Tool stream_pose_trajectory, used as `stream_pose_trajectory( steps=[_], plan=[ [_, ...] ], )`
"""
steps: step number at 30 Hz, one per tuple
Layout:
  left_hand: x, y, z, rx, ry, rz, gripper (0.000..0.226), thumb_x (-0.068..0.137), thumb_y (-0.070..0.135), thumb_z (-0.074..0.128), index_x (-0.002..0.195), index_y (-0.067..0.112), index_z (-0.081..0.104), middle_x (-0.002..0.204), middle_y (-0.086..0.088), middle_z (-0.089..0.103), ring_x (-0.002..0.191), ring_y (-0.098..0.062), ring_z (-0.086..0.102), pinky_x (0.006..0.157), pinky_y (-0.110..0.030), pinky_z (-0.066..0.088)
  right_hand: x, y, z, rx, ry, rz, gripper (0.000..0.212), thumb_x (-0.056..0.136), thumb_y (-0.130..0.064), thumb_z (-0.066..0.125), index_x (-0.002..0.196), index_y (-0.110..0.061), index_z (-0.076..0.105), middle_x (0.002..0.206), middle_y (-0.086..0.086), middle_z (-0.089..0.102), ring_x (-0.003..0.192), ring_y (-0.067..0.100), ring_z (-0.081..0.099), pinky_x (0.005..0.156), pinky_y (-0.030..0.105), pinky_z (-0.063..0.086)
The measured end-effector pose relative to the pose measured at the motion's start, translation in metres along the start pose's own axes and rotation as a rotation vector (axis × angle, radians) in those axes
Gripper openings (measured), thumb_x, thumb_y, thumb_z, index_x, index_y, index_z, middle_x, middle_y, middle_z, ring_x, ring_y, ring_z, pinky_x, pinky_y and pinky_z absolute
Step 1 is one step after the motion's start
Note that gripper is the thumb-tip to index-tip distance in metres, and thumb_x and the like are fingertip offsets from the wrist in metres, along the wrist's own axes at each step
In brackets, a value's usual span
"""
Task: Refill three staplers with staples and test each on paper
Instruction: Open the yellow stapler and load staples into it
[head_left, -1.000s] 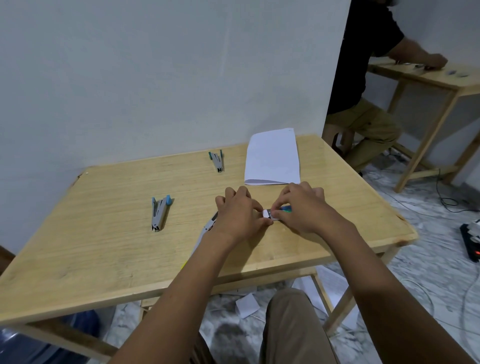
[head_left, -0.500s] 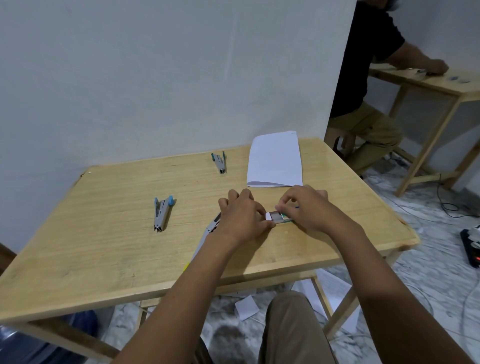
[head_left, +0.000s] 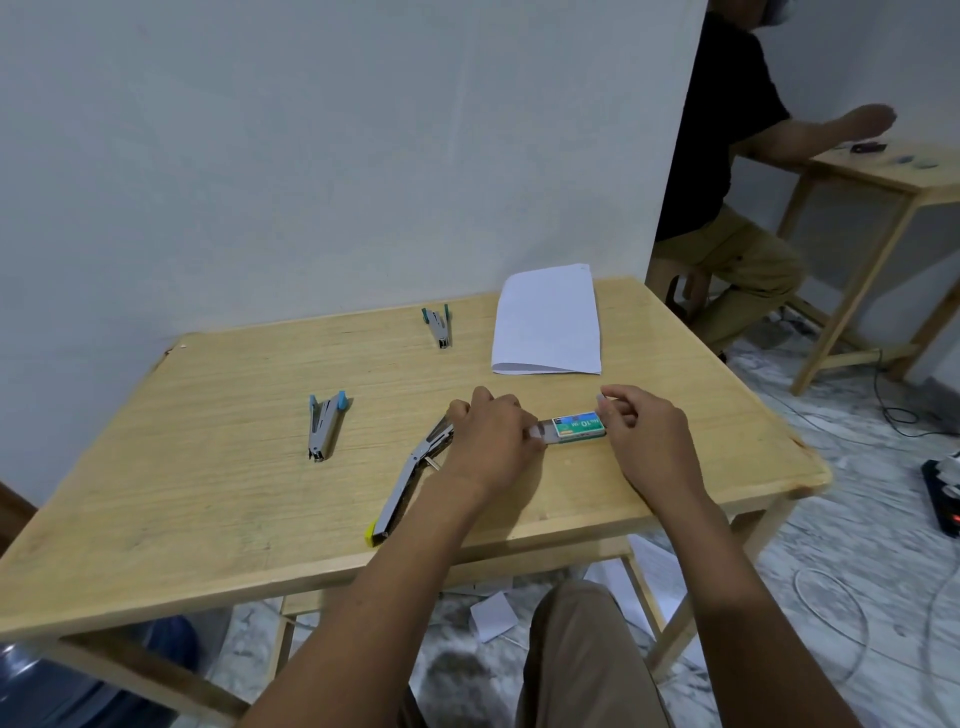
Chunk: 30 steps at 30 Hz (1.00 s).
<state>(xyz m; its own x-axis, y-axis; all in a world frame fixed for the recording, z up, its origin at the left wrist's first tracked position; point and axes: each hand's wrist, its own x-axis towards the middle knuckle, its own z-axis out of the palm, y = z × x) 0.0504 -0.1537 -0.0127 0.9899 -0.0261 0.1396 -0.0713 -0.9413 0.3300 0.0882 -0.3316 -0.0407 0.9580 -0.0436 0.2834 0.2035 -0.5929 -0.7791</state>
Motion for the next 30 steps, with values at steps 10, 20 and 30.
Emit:
stream_pose_trajectory(
  steps=[10,20,30],
  plan=[
    [0.010,0.008,0.008,-0.147,-0.006,-0.102,0.029,0.094,0.037,0.064,0.121,0.029,0.071,0.111,0.000,0.066,0.113,-0.025,0.043,0.078,-0.033,0.018,-0.001,-0.002,0.002,0.055,-0.047,-0.013,0.026,0.097,-0.025,0.063,0.121,-0.017,0.069,0.104,0.004,0.073,0.074,-0.010,0.054,0.055,-0.002,0.042],
    [-0.009,-0.035,-0.034,0.068,0.179,-0.252,0.049,0.090,0.058,0.057,0.128,0.027,0.061,0.125,-0.002,0.059,0.122,-0.026,0.046,0.096,-0.042,0.026,-0.005,-0.016,-0.009,0.133,-0.004,-0.022,0.020,0.094,-0.025,0.067,0.112,-0.019,0.071,0.091,-0.009,0.071,0.074,-0.010,0.061,0.055,0.002,0.045],
    [-0.020,-0.068,-0.046,0.128,-0.078,-0.350,0.029,0.094,0.034,0.056,0.088,0.010,0.071,0.081,-0.003,0.065,0.092,-0.025,0.063,0.100,-0.043,0.031,-0.028,-0.057,0.027,0.379,-0.291,-0.105,0.015,0.091,-0.028,0.071,0.105,-0.030,0.072,0.088,-0.011,0.074,0.081,-0.001,0.068,0.079,0.028,0.057]
  ],
)
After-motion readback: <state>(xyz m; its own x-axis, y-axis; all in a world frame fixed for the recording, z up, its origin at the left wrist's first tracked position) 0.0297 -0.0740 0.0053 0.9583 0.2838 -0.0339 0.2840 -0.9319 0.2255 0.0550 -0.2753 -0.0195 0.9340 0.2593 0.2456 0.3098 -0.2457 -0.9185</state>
